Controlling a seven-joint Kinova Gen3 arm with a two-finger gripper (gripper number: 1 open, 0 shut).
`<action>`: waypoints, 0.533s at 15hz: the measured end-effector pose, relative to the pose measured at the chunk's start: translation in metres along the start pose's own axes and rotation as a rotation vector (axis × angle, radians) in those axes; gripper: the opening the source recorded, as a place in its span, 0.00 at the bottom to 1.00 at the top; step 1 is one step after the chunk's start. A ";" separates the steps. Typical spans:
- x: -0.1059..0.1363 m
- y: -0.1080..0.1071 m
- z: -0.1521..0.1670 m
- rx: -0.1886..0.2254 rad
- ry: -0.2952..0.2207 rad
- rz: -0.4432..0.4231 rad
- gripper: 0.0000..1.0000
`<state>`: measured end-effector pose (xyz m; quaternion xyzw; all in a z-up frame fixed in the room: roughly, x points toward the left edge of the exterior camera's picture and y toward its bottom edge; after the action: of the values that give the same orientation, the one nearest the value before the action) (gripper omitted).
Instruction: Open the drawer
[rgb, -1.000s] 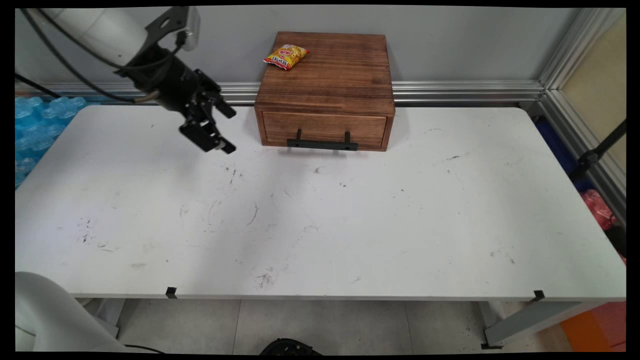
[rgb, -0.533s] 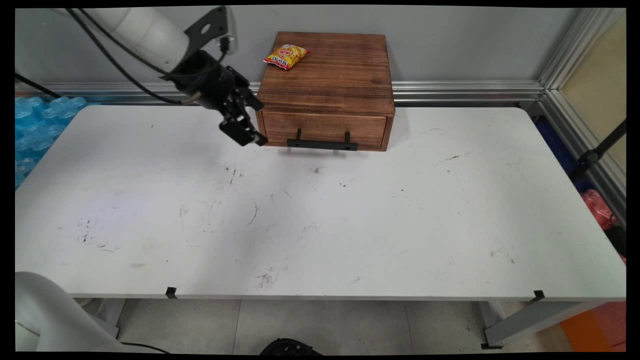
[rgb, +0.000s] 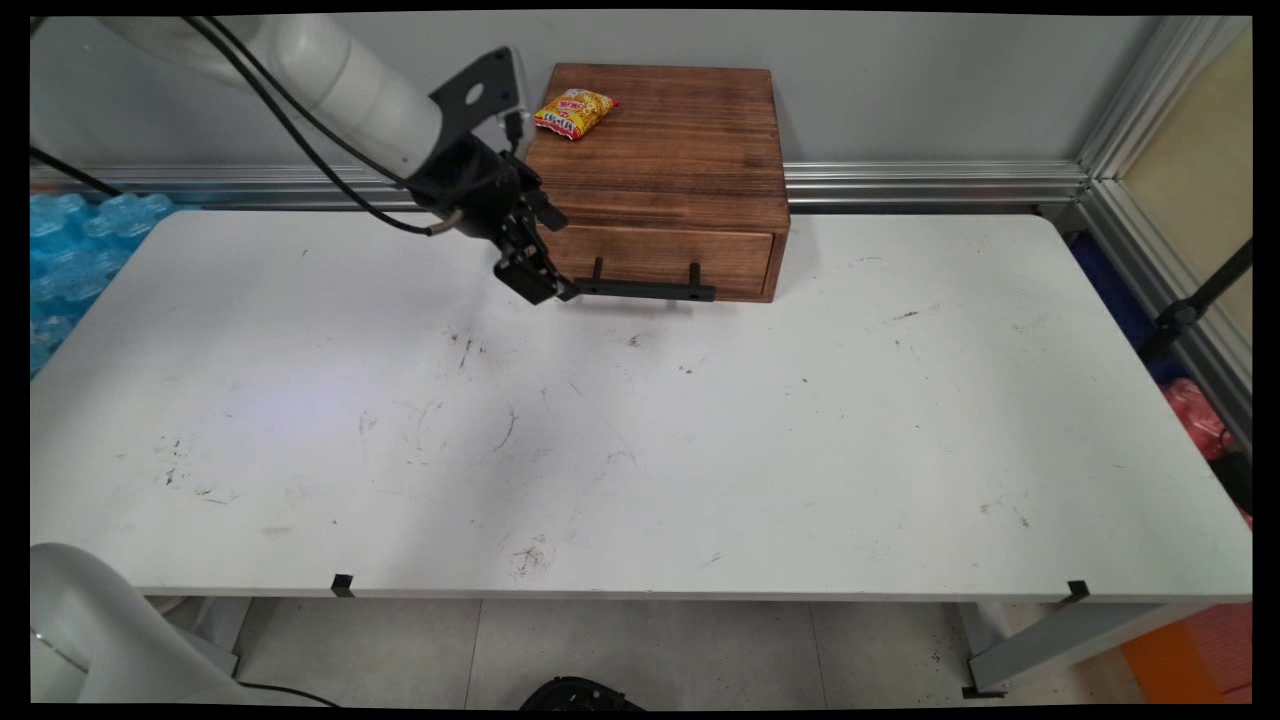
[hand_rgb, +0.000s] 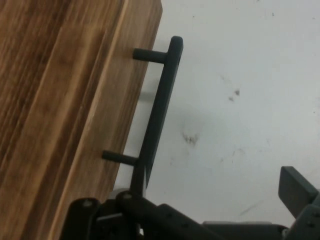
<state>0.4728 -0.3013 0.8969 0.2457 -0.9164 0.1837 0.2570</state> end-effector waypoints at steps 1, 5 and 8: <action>0.001 0.001 0.005 0.002 0.000 0.004 1.00; 0.002 0.004 0.028 0.008 -0.003 0.022 1.00; 0.002 0.005 0.043 0.011 -0.006 0.035 1.00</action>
<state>0.4525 -0.3181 0.8629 0.2314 -0.9204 0.1926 0.2495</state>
